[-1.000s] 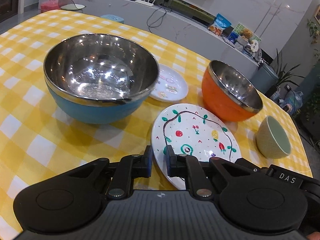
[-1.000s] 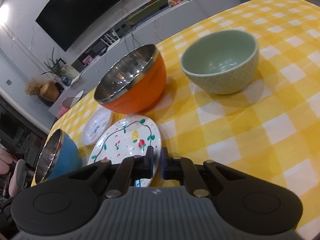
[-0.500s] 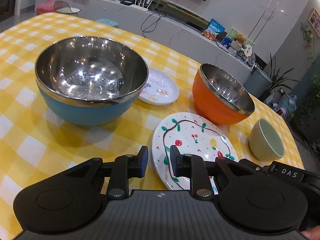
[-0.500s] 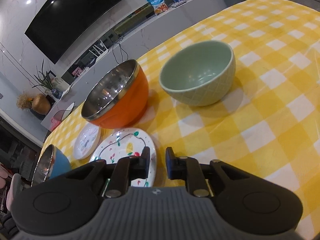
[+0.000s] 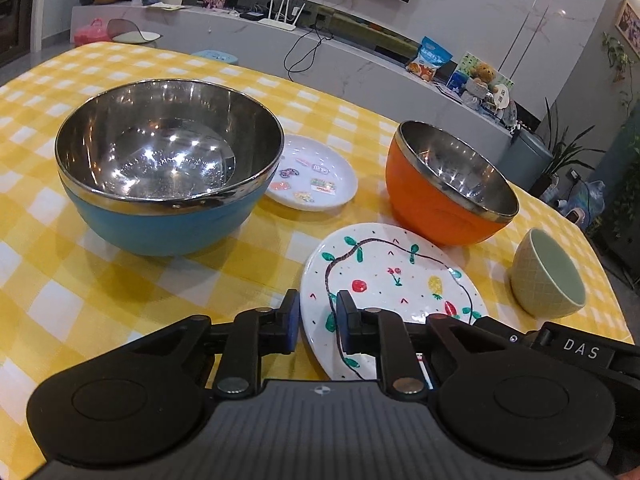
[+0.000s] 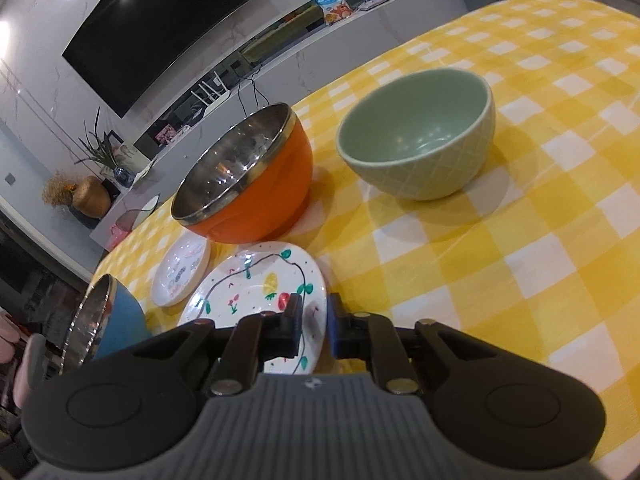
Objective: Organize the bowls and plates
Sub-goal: 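Close both grippers on the fruity plate rim and lift it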
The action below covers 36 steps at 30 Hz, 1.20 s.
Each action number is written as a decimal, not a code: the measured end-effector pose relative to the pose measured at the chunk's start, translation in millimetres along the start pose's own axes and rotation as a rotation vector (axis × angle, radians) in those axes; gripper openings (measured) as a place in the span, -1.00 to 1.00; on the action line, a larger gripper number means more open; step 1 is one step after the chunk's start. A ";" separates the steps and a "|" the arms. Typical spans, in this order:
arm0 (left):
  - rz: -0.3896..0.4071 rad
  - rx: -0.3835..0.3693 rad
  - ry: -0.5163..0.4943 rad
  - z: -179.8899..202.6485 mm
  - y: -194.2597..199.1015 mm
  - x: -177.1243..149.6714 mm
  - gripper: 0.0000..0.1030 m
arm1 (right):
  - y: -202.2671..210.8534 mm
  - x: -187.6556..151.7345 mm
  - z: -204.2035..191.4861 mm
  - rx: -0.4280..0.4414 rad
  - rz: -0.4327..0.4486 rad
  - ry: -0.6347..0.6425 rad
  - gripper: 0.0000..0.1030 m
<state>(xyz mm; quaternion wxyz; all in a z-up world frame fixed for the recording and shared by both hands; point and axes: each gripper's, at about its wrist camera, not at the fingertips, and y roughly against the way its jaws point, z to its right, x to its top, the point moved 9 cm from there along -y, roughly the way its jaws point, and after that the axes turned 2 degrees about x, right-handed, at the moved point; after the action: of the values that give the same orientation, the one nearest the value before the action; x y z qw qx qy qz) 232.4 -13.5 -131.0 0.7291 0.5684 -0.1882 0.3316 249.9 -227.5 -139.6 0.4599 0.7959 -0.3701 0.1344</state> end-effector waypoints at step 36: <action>-0.013 -0.036 -0.027 -14.9 71.9 1.6 -0.67 | 59.7 -33.9 -11.9 0.146 -0.083 -0.101 -0.87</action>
<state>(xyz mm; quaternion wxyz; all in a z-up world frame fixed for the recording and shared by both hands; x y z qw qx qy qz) 181.9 10.8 -83.6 0.7388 0.5608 -0.2003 0.3155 185.4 -219.8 -114.1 0.3866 0.8476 -0.3489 0.1014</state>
